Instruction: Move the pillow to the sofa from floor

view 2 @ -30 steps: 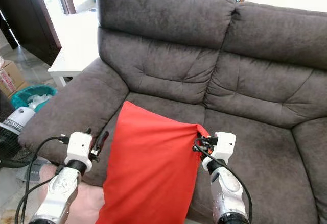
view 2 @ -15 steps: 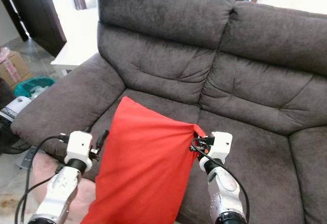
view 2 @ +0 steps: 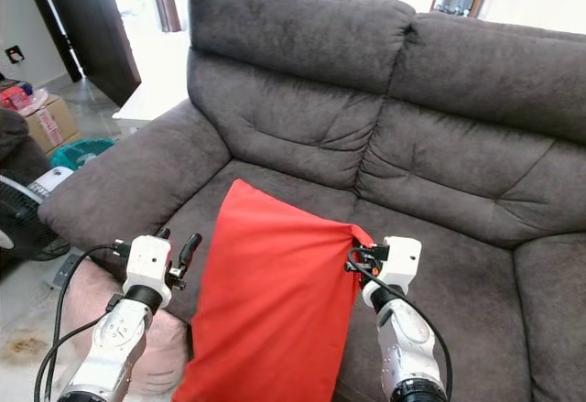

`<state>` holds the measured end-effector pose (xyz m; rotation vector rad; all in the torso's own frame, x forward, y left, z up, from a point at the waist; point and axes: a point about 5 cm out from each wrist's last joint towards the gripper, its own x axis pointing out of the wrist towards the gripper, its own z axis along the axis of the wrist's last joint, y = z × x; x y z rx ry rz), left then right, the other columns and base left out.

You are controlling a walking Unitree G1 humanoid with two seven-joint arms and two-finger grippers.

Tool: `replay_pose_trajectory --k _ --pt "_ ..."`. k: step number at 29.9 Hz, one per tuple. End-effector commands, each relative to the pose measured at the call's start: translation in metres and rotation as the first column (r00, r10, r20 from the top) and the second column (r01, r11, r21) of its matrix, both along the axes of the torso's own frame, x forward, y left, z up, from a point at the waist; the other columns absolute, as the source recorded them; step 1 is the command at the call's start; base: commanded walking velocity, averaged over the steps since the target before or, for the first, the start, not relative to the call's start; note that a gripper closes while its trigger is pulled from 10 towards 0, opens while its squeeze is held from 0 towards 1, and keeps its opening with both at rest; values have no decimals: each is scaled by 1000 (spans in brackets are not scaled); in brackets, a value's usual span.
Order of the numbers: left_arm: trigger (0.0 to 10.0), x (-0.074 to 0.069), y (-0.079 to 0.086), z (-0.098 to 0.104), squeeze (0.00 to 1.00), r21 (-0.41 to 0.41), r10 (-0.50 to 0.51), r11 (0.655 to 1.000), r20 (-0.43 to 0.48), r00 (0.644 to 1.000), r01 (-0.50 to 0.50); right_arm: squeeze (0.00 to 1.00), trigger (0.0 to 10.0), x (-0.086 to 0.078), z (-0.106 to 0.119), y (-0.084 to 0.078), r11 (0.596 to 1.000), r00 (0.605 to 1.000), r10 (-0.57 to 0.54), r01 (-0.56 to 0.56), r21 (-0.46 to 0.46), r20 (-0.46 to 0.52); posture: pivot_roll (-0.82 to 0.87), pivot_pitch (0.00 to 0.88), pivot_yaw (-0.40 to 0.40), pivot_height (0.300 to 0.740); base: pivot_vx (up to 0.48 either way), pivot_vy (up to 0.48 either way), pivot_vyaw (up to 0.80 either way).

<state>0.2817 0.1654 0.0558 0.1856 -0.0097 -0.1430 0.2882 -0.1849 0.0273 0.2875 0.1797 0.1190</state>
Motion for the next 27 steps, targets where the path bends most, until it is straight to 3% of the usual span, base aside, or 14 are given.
replay_pose_trajectory --k 1,6,27 --pt "10000 0 -1 4 0 -12 -9 1000 24 1000 9 0 10000 15 28 -11 999 988 -50 52 -10 144 142 2 -58 740 0 0 0" --pt "10000 0 -1 4 0 -14 -10 1000 27 1000 11 0 10000 15 28 -11 999 989 -47 49 -10 143 143 3 -60 740 0 0 0" --pt "10000 -1 -3 4 0 -18 -17 1000 30 999 18 0 10000 16 28 -10 999 989 -41 43 -11 142 141 7 -64 740 -242 0 0"
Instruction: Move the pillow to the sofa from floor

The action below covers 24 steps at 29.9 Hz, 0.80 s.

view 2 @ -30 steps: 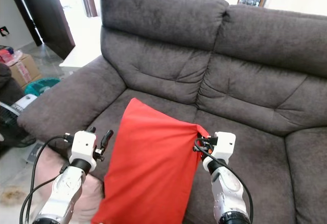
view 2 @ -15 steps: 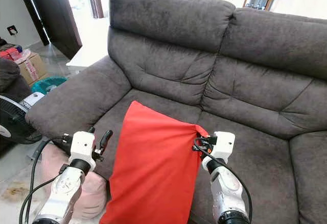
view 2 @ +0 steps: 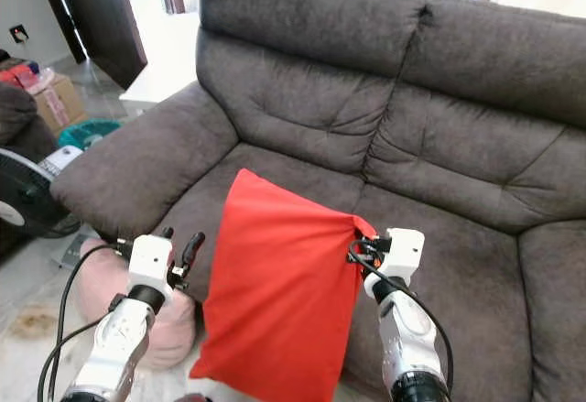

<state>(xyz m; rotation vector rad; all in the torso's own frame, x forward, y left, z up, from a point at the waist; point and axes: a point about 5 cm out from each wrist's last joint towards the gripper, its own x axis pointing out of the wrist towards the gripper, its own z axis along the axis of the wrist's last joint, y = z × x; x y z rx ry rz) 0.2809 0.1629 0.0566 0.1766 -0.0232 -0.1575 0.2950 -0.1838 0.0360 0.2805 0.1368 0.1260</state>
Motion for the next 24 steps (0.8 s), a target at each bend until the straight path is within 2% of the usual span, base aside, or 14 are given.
replay_pose_trajectory --k 1,5,11,13,16,17,20,21,22,23,24 --pt "10000 0 -1 3 0 -8 -2 1000 18 1000 2 0 10000 9 20 -11 999 994 -43 44 -7 99 141 7 -64 740 0 0 0" --pt "10000 0 1 3 0 -3 6 1000 13 1000 -6 0 10000 9 19 -11 999 994 -41 42 -7 97 142 8 -64 740 0 0 0" --pt "10000 1 4 6 0 -13 -35 999 0 999 35 0 10000 8 19 -11 999 995 -32 34 -18 92 142 9 -66 740 0 0 0" --pt "10000 2 6 7 0 -10 -71 997 -16 997 70 0 10000 8 18 -13 999 996 -24 26 -26 84 141 9 -66 740 0 0 0" --pt "10000 0 9 7 0 -5 -157 988 -65 985 157 0 10000 7 15 -13 993 997 61 -55 -101 55 141 10 -65 740 0 0 0" --pt "10000 0 9 7 0 -5 -157 988 -65 985 157 0 10000 7 15 -13 993 997 61 -55 -101 55 141 10 -65 740 0 0 0" --pt "10000 -7 13 3 0 3 -261 964 -157 952 265 0 10000 3 11 -14 970 983 182 -179 -163 7 141 11 -66 740 0 0 0" --pt "10000 -10 17 2 0 4 -295 954 -188 937 301 0 10000 0 8 -15 943 968 247 -248 -222 -35 141 11 -66 740 0 0 0" --pt "10000 -11 17 2 0 3 -304 951 -196 932 311 0 10000 0 7 -15 934 964 263 -267 -237 -48 141 11 -66 740 0 0 0" --pt "10000 -13 19 1 0 1 -322 944 -215 922 330 0 10000 -3 5 -16 914 951 300 -309 -263 -75 144 12 -67 740 0 0 0" --pt "10000 -17 24 0 0 -3 -348 933 -249 904 359 0 10000 -8 0 -17 866 918 373 -396 -306 -131 147 12 -67 740 0 0 0"
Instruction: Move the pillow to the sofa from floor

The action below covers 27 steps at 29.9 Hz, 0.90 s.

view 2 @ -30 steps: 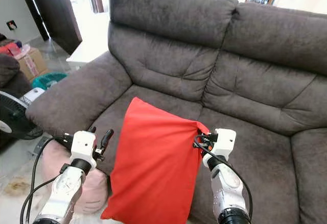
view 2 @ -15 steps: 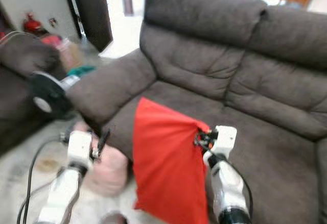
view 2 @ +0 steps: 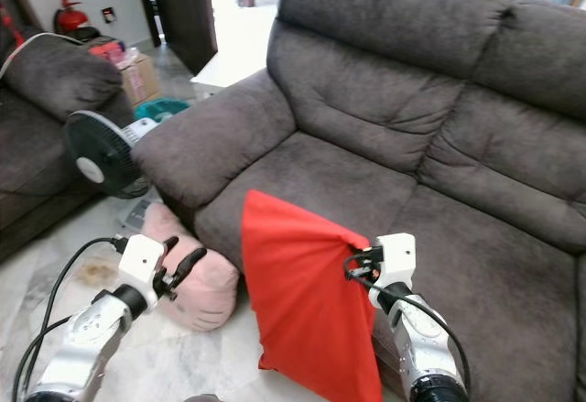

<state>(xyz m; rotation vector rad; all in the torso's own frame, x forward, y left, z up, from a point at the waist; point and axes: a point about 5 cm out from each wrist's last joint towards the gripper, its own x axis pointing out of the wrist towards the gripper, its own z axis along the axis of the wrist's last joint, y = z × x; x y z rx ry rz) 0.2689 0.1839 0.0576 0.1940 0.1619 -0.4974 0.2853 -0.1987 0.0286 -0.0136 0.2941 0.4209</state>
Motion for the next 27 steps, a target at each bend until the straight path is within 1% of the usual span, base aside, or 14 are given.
replay_pose_trajectory --k 1,2,4,5,8,9,11,13,17,19,21,23,25,27 --pt "10000 -7 6 -1 0 12 -61 998 -60 996 61 0 10000 -2 4 -3 985 990 143 -143 -95 -8 147 12 -67 740 0 0 0" --pt "10000 -7 6 -1 0 12 -61 998 -60 996 61 0 10000 -2 4 -3 985 990 143 -143 -95 -8 147 12 -67 740 0 0 0" --pt "10000 -12 10 -3 0 28 -105 994 -108 989 108 0 10000 -10 -1 -5 956 966 246 -255 -147 -75 148 12 -67 740 0 0 0" --pt "10000 -12 10 -3 0 28 -105 994 -108 989 108 0 10000 -10 -1 -5 956 966 246 -255 -147 -75 148 12 -67 740 0 0 0" --pt "10000 -18 12 -3 0 46 -182 980 -170 968 193 0 10000 -20 -8 -7 901 922 352 -381 -208 -163 145 11 -67 740 0 0 0" --pt "10000 -18 12 -3 0 46 -182 980 -170 968 193 0 10000 -20 -8 -7 901 922 352 -381 -208 -163 145 11 -67 740 0 0 0" --pt "10000 -24 13 -4 0 87 -244 959 -219 945 268 0 10000 -24 -10 -8 864 890 407 -448 -230 -204 147 9 -63 740 0 0 0" --pt "10000 -26 15 -5 0 107 -269 947 -243 932 301 0 10000 -27 -10 -8 850 877 428 -473 -232 -220 145 7 -61 740 0 0 0" --pt "10000 -34 20 -5 0 144 -348 901 -321 881 409 0 10000 -33 -5 -7 800 824 513 -560 -213 -239 141 3 -56 740 0 0 0" --pt "10000 -35 20 -5 0 147 -355 896 -329 875 419 0 10000 -34 -5 -6 794 818 521 -569 -213 -243 141 3 -56 740 0 0 0" --pt "10000 -40 25 -5 0 177 -397 857 -370 840 484 0 10000 -40 0 -7 745 772 579 -632 -214 -262 137 0 -51 740 0 0 0" --pt "10000 -42 27 -6 0 192 -410 842 -380 829 505 0 10000 -42 2 -7 725 752 602 -655 -212 -269 135 0 -49 740 0 0 0" --pt "10000 -42 28 -8 0 231 -419 818 -389 820 527 0 10000 -47 4 -5 692 716 638 -694 -197 -282 135 0 -49 740 0 0 0" --pt "10000 -44 30 -11 0 292 -431 770 -416 801 567 0 10000 -55 9 0 627 654 699 -755 -191 -289 131 0 -44 740 0 0 0"
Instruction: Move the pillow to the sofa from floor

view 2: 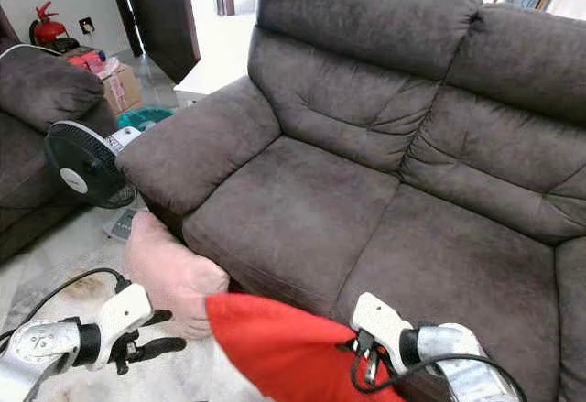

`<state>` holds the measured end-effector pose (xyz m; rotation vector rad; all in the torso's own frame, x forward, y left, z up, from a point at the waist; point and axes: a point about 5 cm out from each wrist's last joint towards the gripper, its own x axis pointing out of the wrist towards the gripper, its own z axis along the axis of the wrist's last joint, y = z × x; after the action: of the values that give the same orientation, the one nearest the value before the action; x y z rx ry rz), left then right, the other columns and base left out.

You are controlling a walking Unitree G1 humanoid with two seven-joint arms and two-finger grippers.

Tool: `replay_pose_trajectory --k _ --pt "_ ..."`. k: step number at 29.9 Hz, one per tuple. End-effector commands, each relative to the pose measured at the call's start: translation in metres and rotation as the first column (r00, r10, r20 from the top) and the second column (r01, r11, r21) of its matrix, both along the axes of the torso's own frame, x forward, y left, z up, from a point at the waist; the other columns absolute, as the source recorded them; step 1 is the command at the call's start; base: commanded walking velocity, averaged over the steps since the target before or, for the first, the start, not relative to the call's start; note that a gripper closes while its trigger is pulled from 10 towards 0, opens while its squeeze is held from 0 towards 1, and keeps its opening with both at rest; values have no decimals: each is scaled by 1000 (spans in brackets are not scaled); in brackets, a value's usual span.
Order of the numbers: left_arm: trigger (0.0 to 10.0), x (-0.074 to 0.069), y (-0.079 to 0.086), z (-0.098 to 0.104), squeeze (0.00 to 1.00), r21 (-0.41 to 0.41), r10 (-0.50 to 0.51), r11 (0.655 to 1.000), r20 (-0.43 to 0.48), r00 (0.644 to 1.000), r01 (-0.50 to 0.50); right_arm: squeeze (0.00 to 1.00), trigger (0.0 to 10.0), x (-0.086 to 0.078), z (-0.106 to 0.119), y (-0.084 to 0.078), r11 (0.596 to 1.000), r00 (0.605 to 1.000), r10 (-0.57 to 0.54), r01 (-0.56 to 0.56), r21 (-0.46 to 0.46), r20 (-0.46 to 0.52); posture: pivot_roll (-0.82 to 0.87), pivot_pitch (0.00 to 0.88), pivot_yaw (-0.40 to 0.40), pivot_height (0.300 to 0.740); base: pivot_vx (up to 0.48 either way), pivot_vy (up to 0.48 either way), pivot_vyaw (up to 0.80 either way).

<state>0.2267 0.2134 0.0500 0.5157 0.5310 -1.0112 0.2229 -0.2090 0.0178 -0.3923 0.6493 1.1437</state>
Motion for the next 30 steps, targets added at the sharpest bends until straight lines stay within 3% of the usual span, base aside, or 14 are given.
replay_pose_trajectory --k 1,4,12,21,30 --pt "10000 -1 1 -4 0 66 -52 996 -2 999 52 0 10000 7 20 12 995 994 86 -90 51 74 131 0 -44 740 0 0 0" --pt "10000 -2 4 -7 0 146 -106 984 15 994 103 0 10000 0 27 13 987 986 155 -158 40 60 131 0 -44 740 0 0 0" --pt "10000 -7 5 -11 0 161 -202 967 6 979 199 0 10000 -22 40 19 948 950 309 -311 66 36 120 0 -41 740 0 0 0" --pt "10000 -5 -5 -15 0 103 -242 967 69 968 235 0 10000 -21 57 30 936 940 330 -338 97 93 113 0 -42 740 0 0 0" --pt "10000 -4 0 -16 0 147 -290 950 81 954 276 0 10000 -28 72 35 906 908 407 -415 88 96 110 0 -45 740 0 0 0"
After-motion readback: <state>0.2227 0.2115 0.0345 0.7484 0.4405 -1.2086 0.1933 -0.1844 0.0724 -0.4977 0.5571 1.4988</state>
